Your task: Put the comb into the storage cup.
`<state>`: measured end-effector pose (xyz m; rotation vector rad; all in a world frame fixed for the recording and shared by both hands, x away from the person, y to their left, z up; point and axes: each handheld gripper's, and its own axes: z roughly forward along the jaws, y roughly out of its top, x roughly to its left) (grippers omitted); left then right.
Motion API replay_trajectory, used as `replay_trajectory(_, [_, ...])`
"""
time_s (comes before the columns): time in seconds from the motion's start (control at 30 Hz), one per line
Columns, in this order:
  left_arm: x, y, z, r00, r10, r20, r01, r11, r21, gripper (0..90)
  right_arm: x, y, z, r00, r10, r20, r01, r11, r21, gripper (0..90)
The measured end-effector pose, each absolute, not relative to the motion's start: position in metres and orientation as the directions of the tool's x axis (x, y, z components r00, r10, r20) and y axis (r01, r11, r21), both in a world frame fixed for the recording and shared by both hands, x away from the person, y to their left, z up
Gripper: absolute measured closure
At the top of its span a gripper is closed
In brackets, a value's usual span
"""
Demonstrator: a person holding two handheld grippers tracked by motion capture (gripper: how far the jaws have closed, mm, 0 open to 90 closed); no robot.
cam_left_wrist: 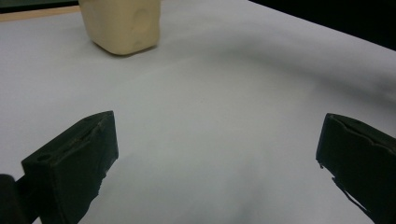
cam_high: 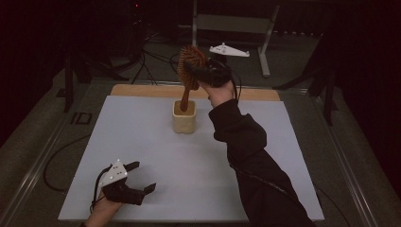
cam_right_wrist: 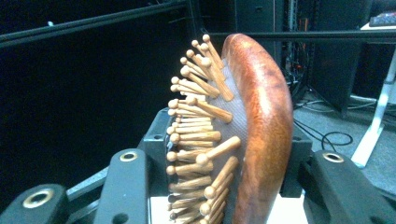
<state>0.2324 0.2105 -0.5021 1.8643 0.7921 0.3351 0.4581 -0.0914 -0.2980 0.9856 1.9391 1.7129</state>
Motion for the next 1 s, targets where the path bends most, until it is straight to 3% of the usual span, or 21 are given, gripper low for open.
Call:
replay_trajectory(0.4, [0.227,0.206,-0.502,0.748,0.658,-0.086,0.336,-0.264,0.904,0.0,0.473,-0.076,-0.338,-0.677,0.717,0.168,0.291,0.051,0.955,51.4])
replay_trajectory(1.0, [0.227,0.21,-0.501,0.741,0.664,-0.098,0.333,-0.236,0.913,0.0,0.475,-0.066,-0.375,-0.678,0.712,0.186,0.344,0.083,0.935,51.3])
